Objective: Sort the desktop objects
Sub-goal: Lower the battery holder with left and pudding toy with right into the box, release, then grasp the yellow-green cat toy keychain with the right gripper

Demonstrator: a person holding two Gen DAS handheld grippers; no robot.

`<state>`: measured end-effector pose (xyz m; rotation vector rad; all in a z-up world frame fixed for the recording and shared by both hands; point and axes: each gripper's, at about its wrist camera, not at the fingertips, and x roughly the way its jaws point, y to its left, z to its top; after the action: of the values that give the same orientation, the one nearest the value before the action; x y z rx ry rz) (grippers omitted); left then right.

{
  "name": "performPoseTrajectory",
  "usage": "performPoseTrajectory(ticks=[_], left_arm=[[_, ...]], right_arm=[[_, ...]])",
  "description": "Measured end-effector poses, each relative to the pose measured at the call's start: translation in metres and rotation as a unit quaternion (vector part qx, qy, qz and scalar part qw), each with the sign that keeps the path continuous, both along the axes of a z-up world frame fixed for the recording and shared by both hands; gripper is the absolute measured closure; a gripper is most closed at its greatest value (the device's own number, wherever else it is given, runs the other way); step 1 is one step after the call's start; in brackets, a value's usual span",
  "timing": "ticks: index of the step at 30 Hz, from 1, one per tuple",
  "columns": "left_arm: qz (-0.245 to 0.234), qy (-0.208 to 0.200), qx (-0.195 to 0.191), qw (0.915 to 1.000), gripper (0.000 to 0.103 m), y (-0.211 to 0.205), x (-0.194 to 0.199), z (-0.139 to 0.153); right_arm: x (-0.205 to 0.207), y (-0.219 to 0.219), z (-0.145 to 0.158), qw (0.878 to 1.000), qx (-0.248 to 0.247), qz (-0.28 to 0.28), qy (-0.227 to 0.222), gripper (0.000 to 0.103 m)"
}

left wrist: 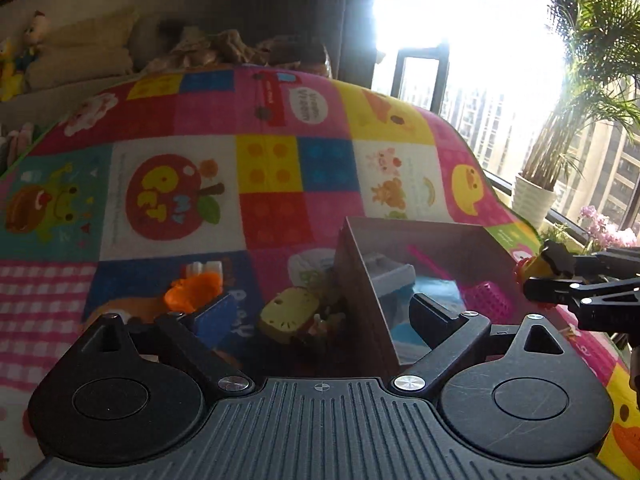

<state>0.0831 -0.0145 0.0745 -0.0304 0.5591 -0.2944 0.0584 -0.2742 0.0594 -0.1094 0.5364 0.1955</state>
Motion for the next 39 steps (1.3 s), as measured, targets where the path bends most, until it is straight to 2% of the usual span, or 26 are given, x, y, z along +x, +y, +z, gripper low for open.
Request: performPoseTrajectory(ticks=[3,8,10,13,14,16,17,18,19,20,22,25,26,29,34,39], left_arm=[[0.019,-0.001,0.035,0.9992,0.003,0.014,-0.027,-0.019],[0.060,0.012,0.080,0.9949,0.003,0.038,-0.053,-0.047],[0.079,0.019,0.084,0.9931,0.003,0.049,-0.055,-0.053],[0.103,0.022,0.081,0.9912,0.003,0.063,-0.055,-0.056],[0.107,0.022,0.076,0.9911,0.003,0.067,-0.055,-0.057],[0.110,0.029,0.058,0.9919,0.003,0.075,-0.056,-0.059],[0.110,0.030,0.049,0.9922,0.003,0.077,-0.057,-0.059],[0.111,0.024,0.041,0.9927,0.003,0.079,-0.058,-0.059],[0.110,0.018,0.035,0.9931,0.003,0.080,-0.061,-0.058],[0.109,0.013,0.029,0.9935,0.003,0.081,-0.062,-0.057],[0.107,0.007,0.020,0.9941,0.003,0.082,-0.066,-0.057],[0.103,-0.007,0.011,0.9946,0.002,0.082,-0.071,-0.056],[0.102,-0.009,0.008,0.9947,0.002,0.082,-0.072,-0.056],[0.101,-0.011,-0.004,0.9948,0.002,0.086,-0.072,-0.056],[0.108,-0.003,-0.023,0.9938,0.001,0.091,-0.070,-0.057],[0.109,-0.002,-0.016,0.9939,0.001,0.091,-0.076,-0.056]], right_arm=[[0.005,0.003,-0.010,1.000,-0.001,-0.005,0.016,0.035],[-0.002,0.018,-0.015,0.999,-0.020,0.005,0.028,0.035],[-0.003,0.034,-0.008,0.999,-0.029,0.023,0.023,0.035],[0.003,0.067,0.005,0.997,-0.044,0.056,0.009,0.026],[0.009,0.084,0.010,0.996,-0.055,0.074,0.005,0.022],[0.023,0.115,0.014,0.991,-0.073,0.112,0.009,0.023],[0.037,0.133,0.015,0.989,-0.072,0.130,0.025,0.030],[0.049,0.145,0.014,0.987,-0.067,0.139,0.046,0.049],[0.070,0.161,0.012,0.984,-0.057,0.144,0.083,0.058],[0.089,0.174,0.008,0.983,-0.048,0.137,0.114,0.063],[0.122,0.193,-0.002,0.981,-0.046,0.115,0.149,0.064],[0.165,0.215,-0.026,0.980,-0.086,0.060,0.168,0.072],[0.174,0.219,-0.034,0.979,-0.100,0.048,0.172,0.075],[0.191,0.222,-0.051,0.972,-0.127,0.027,0.194,0.075],[0.175,0.217,-0.053,0.963,-0.105,0.056,0.243,0.076],[0.122,0.212,-0.052,0.942,-0.061,0.131,0.301,0.078]])
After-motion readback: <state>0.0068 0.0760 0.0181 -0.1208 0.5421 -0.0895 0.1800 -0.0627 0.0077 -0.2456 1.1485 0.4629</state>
